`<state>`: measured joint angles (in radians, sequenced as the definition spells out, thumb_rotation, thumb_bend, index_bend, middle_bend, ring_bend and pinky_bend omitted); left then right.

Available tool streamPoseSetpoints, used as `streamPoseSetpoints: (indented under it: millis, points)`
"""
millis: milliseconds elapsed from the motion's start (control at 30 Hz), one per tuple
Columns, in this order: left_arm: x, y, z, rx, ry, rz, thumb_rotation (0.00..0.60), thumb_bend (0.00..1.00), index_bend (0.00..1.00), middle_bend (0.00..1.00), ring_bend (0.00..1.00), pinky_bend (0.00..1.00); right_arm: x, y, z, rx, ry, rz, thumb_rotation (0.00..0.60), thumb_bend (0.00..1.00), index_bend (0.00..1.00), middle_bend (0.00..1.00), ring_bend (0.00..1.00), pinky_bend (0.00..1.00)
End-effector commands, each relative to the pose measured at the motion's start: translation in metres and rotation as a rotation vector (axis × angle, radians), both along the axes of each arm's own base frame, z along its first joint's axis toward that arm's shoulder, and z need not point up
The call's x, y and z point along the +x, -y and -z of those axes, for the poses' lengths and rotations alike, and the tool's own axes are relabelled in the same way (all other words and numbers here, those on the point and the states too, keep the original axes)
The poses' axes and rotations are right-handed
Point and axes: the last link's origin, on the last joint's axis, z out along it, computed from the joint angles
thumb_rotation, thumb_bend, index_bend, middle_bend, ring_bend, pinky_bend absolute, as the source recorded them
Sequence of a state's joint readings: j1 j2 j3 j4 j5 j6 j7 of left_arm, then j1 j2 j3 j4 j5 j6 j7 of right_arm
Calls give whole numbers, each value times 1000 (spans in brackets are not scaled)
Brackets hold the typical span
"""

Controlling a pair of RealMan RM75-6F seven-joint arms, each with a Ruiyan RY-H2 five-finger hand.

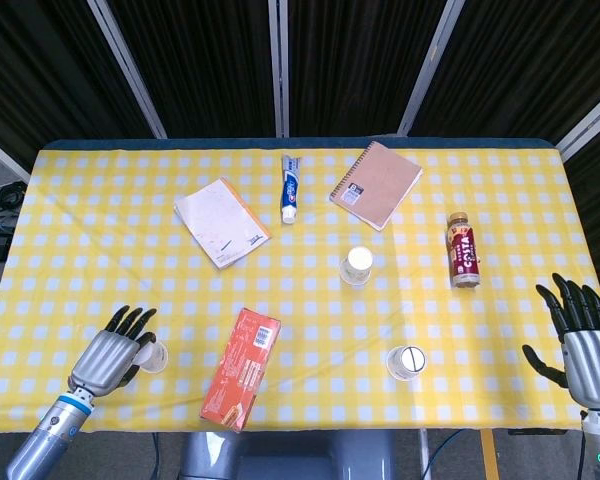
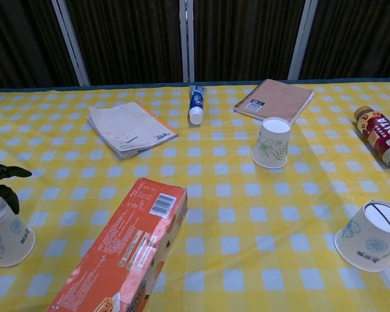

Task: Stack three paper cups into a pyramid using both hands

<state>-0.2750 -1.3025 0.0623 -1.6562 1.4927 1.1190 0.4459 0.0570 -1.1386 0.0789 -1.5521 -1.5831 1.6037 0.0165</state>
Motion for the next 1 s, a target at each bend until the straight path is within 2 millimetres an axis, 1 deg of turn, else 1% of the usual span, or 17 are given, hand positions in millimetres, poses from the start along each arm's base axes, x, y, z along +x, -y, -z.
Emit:
streamPoseSetpoints:
  millis: [33, 133, 267, 367, 467, 633, 767, 867, 967, 1000]
  points:
    - [3, -2, -6, 18, 22, 4, 600, 460, 395, 0, 0, 0, 0, 0, 0, 3, -1, 0, 600, 133, 145, 0, 0, 30]
    - [14, -10, -20, 58, 41, 39, 600, 460, 390, 0, 0, 0, -1, 1, 1, 9, 0, 7, 600, 133, 145, 0, 0, 30]
    - [34, -28, -37, 86, 75, 71, 600, 457, 378, 0, 0, 0, -5, 3, 0, 9, 6, 23, 600, 133, 145, 0, 0, 30]
    - [52, -47, -47, 109, 88, 100, 600, 454, 374, 0, 0, 0, -8, 6, 0, 10, 11, 37, 600, 133, 145, 0, 0, 30]
    - [72, -71, -49, 120, 94, 128, 600, 453, 377, 0, 0, 0, -12, 9, 0, 13, 13, 54, 600, 133, 145, 0, 0, 30]
    - [115, -119, -38, 111, 148, 167, 600, 453, 389, 0, 0, 0, -20, 15, -2, 15, 23, 91, 600, 133, 145, 0, 0, 30]
    - [146, -154, -20, 90, 163, 195, 600, 454, 397, 0, 0, 0, -29, 20, -5, 10, 42, 125, 600, 133, 145, 0, 0, 30]
    - [163, -168, -6, 75, 157, 206, 600, 453, 397, 0, 0, 0, -34, 22, -6, 12, 48, 143, 600, 133, 146, 0, 0, 30]
    - [173, -175, 4, 60, 152, 207, 600, 453, 396, 0, 0, 0, -37, 24, -6, 13, 52, 153, 600, 133, 146, 0, 0, 30]
    - [179, -177, 10, 47, 148, 213, 600, 453, 396, 0, 0, 0, -39, 24, -6, 14, 53, 160, 600, 133, 146, 0, 0, 30]
